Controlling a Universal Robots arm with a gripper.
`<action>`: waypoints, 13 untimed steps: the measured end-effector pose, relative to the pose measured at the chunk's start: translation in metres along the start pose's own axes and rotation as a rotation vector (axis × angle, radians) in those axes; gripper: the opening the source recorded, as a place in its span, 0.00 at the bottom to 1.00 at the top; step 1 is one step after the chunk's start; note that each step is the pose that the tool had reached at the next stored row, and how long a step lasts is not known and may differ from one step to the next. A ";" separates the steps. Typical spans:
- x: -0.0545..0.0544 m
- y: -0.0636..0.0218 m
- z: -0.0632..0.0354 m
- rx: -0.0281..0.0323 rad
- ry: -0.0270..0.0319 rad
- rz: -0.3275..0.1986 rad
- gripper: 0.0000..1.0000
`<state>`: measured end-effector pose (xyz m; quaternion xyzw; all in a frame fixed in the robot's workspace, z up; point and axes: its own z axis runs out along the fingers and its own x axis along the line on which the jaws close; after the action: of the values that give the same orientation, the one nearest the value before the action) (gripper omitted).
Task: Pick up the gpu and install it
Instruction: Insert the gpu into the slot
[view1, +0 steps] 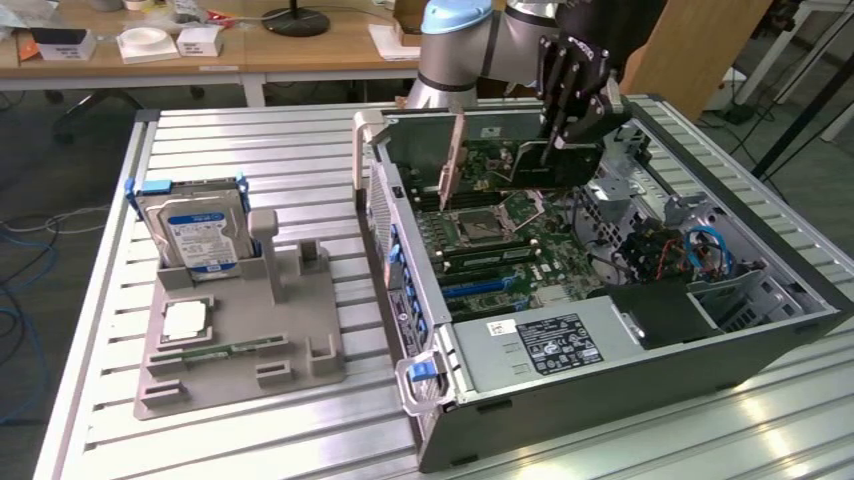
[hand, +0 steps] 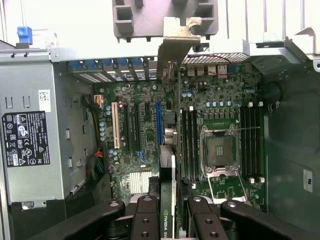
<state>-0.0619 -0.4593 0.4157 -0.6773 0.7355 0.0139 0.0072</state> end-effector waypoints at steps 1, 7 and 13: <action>0.000 0.0000 0.0000 0.0000 0.0000 0.000 0.26; 0.000 0.0000 0.0013 0.0003 0.0000 0.000 0.26; -0.001 0.0001 0.0046 0.0009 -0.0002 0.000 0.26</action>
<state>-0.0620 -0.4584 0.4111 -0.6774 0.7354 0.0136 0.0076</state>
